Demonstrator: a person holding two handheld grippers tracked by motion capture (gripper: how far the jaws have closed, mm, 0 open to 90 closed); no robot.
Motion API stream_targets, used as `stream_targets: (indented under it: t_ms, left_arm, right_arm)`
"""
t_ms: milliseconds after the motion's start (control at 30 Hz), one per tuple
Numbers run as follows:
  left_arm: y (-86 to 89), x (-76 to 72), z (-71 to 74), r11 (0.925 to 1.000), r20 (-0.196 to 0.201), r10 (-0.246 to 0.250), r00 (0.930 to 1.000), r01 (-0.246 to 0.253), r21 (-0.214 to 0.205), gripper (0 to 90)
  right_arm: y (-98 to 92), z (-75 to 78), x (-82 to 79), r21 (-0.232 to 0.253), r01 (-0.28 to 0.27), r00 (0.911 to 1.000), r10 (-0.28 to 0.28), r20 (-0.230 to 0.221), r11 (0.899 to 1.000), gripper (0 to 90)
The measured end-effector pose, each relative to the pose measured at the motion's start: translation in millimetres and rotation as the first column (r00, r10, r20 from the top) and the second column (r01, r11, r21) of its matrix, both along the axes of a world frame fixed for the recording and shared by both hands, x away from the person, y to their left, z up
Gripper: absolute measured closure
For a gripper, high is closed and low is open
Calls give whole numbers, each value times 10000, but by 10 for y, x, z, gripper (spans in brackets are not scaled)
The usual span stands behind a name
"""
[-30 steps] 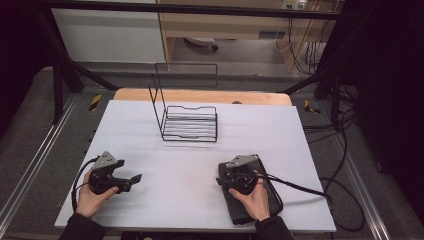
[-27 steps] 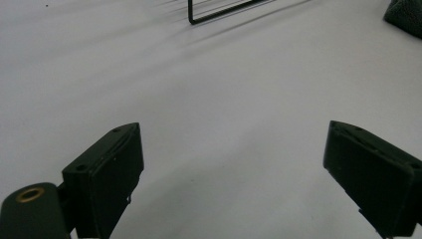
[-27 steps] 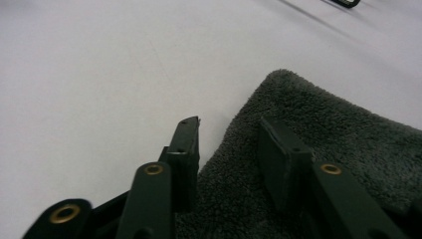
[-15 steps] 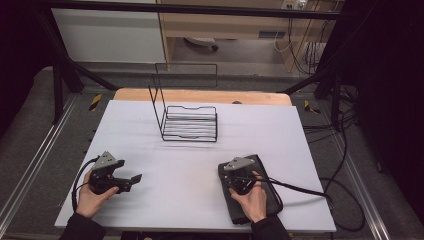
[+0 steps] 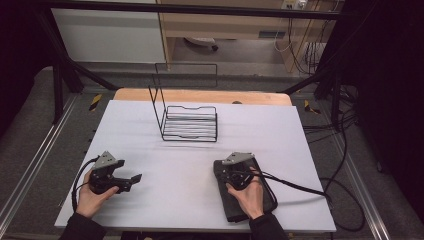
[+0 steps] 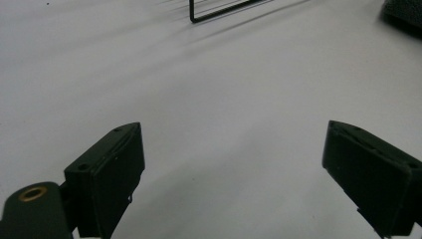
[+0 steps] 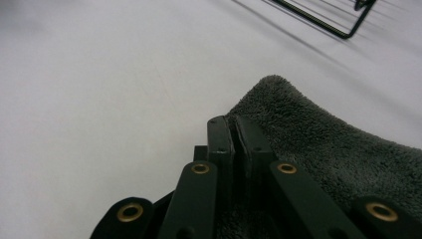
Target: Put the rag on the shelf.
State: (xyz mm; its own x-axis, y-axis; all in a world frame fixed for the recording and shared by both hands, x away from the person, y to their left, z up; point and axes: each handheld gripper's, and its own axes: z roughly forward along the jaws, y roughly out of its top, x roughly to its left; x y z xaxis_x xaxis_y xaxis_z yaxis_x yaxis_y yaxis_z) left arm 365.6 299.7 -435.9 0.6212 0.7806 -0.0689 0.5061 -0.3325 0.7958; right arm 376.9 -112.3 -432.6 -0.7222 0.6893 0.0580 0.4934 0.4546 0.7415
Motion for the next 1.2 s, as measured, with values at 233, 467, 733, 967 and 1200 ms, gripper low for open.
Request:
stream_targets:
  t_ms: [233, 467, 733, 967, 1200]
  left_arm:
    - [5, 2, -2, 10000, -6, 3, 10000, -3, 13, 96]
    - [3, 3, -3, 10000, -16, -5, 10000, 5, 33, 97]
    - [1, 4, -2, 10000, -12, -36, 10000, 36, 78, 97]
    - [-13, 5, -6, 9999, -47, -97, 9999, 98, 136, 97]
    - [-47, -3, -5, 9996, -96, -169, 9998, 171, 204, 90]
  right_arm:
    - [220, 18, 121, 90, -158, 9999, 158, -11, 9998, 864]
    - [474, 37, 226, 187, -293, 9996, 293, -30, 9994, 863]
    - [789, 9, 322, 161, -337, 9992, 341, -218, 9993, 864]
    - [953, -58, 358, 73, -515, 9985, 517, -200, 9986, 855]
    - [937, -29, 332, 713, -874, 9961, 879, -46, 9936, 633]
